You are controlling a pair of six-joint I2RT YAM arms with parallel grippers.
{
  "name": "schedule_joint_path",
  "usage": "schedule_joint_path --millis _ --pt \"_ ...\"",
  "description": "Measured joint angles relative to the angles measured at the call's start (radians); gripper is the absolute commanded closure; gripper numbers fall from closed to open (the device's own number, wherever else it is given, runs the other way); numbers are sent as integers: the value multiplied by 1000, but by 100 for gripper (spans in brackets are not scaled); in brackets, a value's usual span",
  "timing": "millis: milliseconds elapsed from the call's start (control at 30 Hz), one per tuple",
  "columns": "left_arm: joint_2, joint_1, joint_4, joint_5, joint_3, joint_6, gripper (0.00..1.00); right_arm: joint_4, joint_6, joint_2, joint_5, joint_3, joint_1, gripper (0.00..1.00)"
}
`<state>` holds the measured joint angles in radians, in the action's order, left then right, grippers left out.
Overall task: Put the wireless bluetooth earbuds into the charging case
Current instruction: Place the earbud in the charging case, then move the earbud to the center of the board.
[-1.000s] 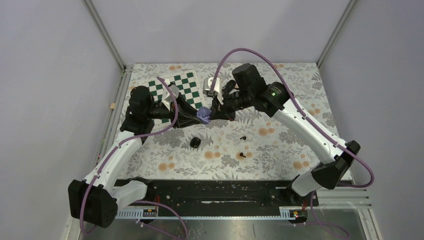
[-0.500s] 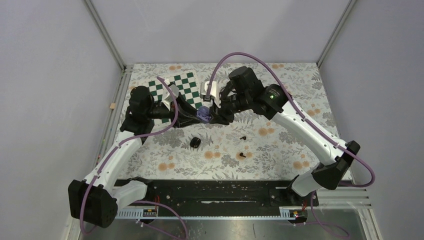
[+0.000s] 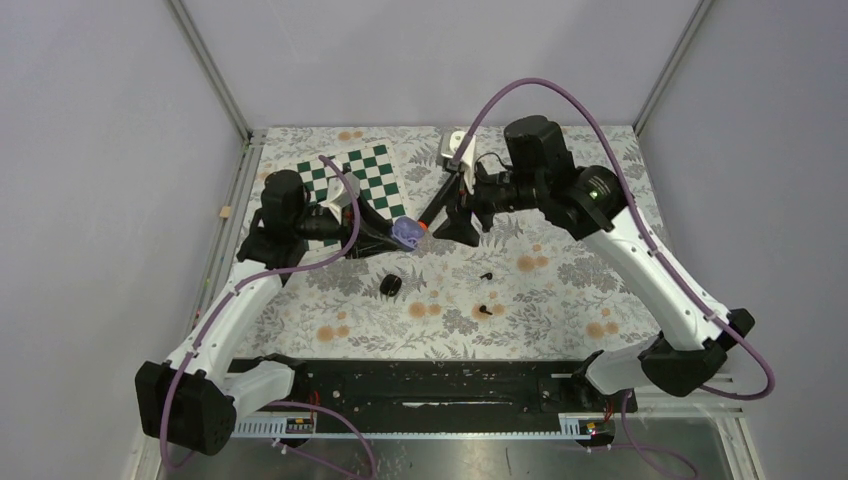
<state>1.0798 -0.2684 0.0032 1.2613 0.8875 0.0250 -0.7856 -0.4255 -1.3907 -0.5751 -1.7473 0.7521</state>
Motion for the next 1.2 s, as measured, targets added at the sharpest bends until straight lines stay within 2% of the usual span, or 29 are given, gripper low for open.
schedule_joint_path --millis 167,367,600,667,800,933,1033,1100,1200 --pt "4 2 -242 -1 99 195 100 50 62 -79 -83 16 -81 28" --pt "5 2 -472 -6 167 399 100 102 114 -137 -181 52 -99 35" --pt "-2 2 -607 -113 164 445 100 173 209 -249 -193 99 -114 62" --pt "-22 4 -612 -169 148 433 100 187 250 -306 -154 103 -117 65" --pt "-108 14 -611 -301 82 378 100 192 254 -453 -68 66 -118 65" --pt "-175 21 -616 -379 50 338 100 66 73 -634 4 -143 -118 64" --pt "-198 42 -614 -386 48 293 100 -70 -76 -822 72 -463 -118 64" --pt "-201 90 -602 -373 47 245 100 -157 -157 -960 114 -696 -118 62" --pt "-204 202 -546 -344 31 139 100 -225 -237 -1059 140 -817 -117 60"
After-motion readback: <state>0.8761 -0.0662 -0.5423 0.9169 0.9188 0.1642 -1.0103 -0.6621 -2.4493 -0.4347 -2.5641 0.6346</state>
